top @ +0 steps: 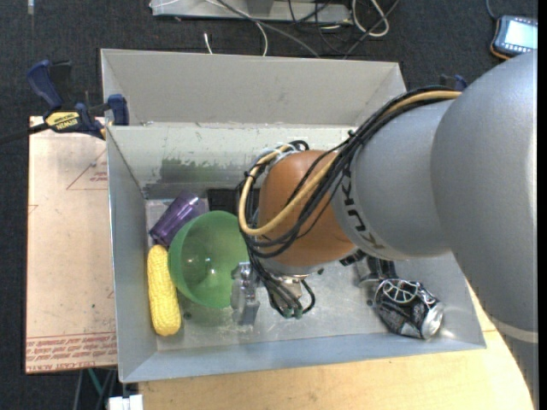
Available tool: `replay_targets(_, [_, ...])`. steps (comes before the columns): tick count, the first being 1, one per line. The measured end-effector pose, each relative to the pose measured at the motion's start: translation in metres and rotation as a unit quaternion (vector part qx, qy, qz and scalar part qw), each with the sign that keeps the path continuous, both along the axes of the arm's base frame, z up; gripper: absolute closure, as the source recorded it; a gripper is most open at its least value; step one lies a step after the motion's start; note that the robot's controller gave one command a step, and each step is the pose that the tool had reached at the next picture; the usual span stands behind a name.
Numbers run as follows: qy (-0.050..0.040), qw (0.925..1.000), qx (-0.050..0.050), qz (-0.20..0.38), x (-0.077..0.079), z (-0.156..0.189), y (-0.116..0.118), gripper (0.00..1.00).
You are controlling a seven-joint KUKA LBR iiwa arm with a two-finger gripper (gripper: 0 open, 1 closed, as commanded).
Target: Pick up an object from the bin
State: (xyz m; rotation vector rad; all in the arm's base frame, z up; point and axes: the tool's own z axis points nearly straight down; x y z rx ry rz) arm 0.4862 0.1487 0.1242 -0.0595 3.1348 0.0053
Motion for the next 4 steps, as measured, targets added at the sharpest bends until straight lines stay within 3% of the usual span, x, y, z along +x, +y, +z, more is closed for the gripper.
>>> replay_targets(1, [-0.0053,0.9897,-0.002,0.143,0.030,0.080,-0.067,0.00])
replay_targets(2, [-0.0018,0.9893,0.000,0.146,0.028,0.077,-0.064,0.00])
replay_targets(3, [-0.0055,0.9930,0.000,0.118,0.081,0.070,-0.039,0.00])
replay_targets(4, [0.0022,0.9894,0.000,0.145,0.011,0.032,-0.022,0.00])
